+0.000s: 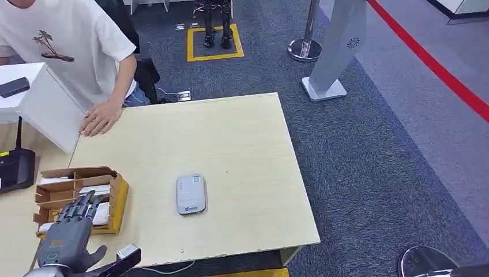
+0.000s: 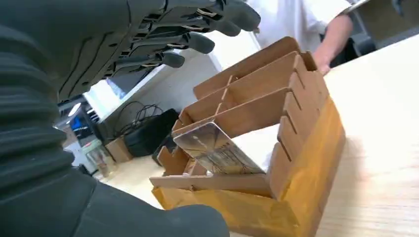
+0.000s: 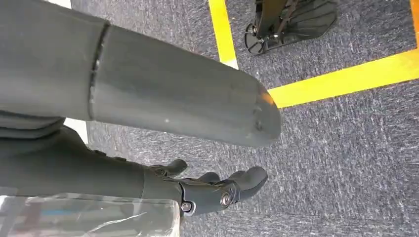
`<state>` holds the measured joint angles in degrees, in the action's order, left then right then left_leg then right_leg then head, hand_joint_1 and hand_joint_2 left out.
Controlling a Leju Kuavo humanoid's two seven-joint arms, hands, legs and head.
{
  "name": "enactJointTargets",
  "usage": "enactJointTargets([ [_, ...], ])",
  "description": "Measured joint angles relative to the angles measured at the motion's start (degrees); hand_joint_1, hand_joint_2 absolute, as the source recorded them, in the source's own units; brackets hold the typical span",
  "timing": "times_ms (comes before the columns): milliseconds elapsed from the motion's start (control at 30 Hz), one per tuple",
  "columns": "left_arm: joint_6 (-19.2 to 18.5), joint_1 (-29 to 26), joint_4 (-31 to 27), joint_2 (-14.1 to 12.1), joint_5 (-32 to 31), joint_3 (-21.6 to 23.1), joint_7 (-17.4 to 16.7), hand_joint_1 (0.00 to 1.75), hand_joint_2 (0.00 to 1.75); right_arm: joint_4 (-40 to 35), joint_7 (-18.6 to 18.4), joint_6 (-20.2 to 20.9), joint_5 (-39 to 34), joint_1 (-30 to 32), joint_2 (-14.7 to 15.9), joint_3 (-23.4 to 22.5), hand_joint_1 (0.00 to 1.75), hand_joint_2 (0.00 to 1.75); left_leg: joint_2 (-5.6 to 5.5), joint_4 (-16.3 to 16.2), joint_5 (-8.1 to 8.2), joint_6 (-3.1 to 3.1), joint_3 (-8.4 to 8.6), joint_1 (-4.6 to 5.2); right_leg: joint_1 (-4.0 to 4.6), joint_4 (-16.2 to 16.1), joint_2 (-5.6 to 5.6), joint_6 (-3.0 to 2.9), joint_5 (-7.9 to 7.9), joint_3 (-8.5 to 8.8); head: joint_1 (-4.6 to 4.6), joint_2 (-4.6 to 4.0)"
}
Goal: Pass the card to the sensor for recognition and then transmit it.
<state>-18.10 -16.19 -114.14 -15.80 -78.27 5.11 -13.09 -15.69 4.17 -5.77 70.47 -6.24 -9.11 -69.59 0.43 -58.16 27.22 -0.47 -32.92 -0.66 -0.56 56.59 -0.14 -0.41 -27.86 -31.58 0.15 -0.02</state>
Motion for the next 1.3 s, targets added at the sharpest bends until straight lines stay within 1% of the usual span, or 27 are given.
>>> enactJointTargets([
  [300, 0.61, -1.65, -0.28, 2.55, -1.14, -1.38, -0.33, 0.0, 1.75, -0.17, 0.04, 0.0, 0.46, 0.03, 0.0, 0.0, 0.0, 1.75, 0.0, 0.0, 0.0, 0.0, 0.01, 0.0, 0.0, 0.0, 0.0, 0.0, 0.0, 0.01, 0.0, 0.0],
  [567, 0.68, -2.2, -0.26, 4.74, -3.34, -4.3, 0.02, 0.0, 1.75, -0.37, -0.02, 0.02, 0.94, 0.04, 0.0, 0.0, 0.0, 1.75, -0.01, 0.0, 0.0, 0.0, 0.0, 0.0, 0.0, 0.0, -0.01, 0.0, 0.0, 0.01, 0.0, 0.0],
  [767, 1.57, -2.18, -0.26, 7.1, -5.09, -6.86, 1.46, 0.0, 1.75, -0.42, -0.02, 0.02, 0.94, 0.03, 0.0, 0.0, 0.0, 1.75, -0.01, 0.0, 0.0, 0.0, 0.01, 0.0, 0.0, 0.0, -0.01, 0.0, 0.0, 0.01, -0.02, 0.0],
  [833, 2.31, -2.1, -0.26, 8.11, -5.2, -7.49, 2.46, 0.0, 1.75, -0.42, -0.19, 0.0, 0.9, 0.03, 0.0, 0.0, 0.0, 1.75, -0.01, 0.0, 0.0, 0.0, 0.01, 0.0, 0.0, 0.0, -0.01, 0.0, 0.0, 0.01, 0.0, 0.0],
  [933, 5.14, -1.27, -0.26, 11.46, -5.18, -9.13, 4.48, 0.0, 1.75, -0.42, -0.59, -0.02, 0.79, 0.04, 0.0, 0.0, 0.0, 1.75, -0.03, 0.0, 0.0, 0.0, 0.01, 0.01, 0.0, 0.0, -0.03, 0.0, 0.0, 0.02, 0.0, 0.0],
  [1033, 5.27, -0.69, -0.26, 13.84, -5.2, -10.47, 5.01, 0.0, 1.75, -0.42, -0.61, -0.02, 0.79, 0.05, 0.0, 0.0, 0.0, 1.75, -0.02, -0.01, 0.0, 0.0, 0.01, 0.01, -0.01, -0.01, -0.02, 0.01, 0.01, 0.01, 0.0, 0.0],
  [1167, 5.35, -0.41, -0.26, 15.82, -5.55, -12.04, 5.46, 0.0, 1.75, -0.42, -0.59, 0.0, 0.96, 0.04, 0.0, 0.0, 0.0, 1.75, -0.02, -0.01, 0.0, 0.0, 0.01, 0.01, -0.01, -0.01, -0.02, 0.01, 0.01, 0.01, -0.02, 0.0],
  [1300, 5.33, 0.32, 0.33, 17.2, -5.53, -14.12, 8.07, 0.0, 1.75, -0.42, -0.44, 0.26, 1.57, 0.03, 0.0, 0.02, 0.0, 1.75, -0.02, 0.0, 0.0, 0.0, 0.01, 0.0, 0.0, 0.0, -0.02, 0.0, 0.0, 0.0, 0.0, 0.0],
])
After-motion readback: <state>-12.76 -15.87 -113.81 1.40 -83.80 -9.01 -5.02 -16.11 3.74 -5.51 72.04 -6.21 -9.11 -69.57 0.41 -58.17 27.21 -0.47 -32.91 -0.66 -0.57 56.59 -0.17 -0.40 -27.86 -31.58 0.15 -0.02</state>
